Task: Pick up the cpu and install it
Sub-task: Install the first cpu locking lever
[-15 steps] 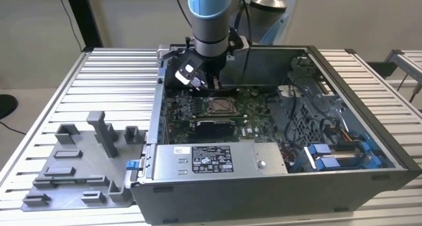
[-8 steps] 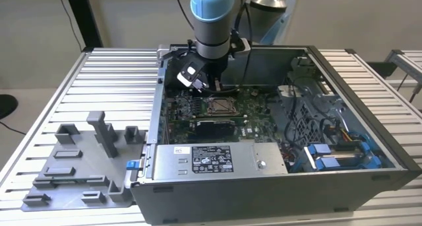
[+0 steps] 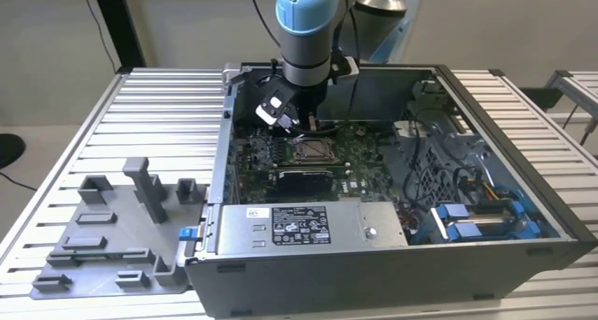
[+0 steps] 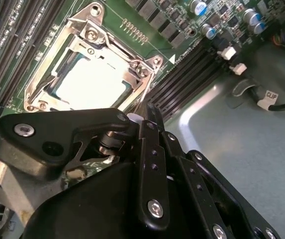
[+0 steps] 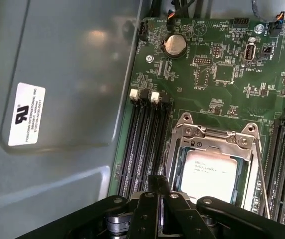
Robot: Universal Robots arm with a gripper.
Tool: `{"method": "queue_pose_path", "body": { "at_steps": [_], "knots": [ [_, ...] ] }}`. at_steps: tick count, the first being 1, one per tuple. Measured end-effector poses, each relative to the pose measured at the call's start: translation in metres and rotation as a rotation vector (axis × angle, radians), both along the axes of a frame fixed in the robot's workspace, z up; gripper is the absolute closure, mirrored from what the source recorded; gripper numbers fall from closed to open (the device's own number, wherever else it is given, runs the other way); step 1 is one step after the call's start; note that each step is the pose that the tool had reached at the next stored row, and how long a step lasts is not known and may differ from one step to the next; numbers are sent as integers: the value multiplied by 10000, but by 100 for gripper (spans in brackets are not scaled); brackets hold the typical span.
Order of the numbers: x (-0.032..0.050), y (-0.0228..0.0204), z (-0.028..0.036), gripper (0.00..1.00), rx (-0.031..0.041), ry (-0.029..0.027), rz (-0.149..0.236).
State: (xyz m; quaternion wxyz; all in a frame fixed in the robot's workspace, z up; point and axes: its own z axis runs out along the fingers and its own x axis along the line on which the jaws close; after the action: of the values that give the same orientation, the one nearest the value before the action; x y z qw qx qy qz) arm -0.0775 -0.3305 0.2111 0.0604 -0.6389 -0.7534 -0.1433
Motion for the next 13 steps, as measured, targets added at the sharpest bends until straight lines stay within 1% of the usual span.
{"method": "queue_pose_path", "body": {
  "at_steps": [13],
  "knots": [
    [137,-1,-61,100,3,0,-16]
  ]
}}
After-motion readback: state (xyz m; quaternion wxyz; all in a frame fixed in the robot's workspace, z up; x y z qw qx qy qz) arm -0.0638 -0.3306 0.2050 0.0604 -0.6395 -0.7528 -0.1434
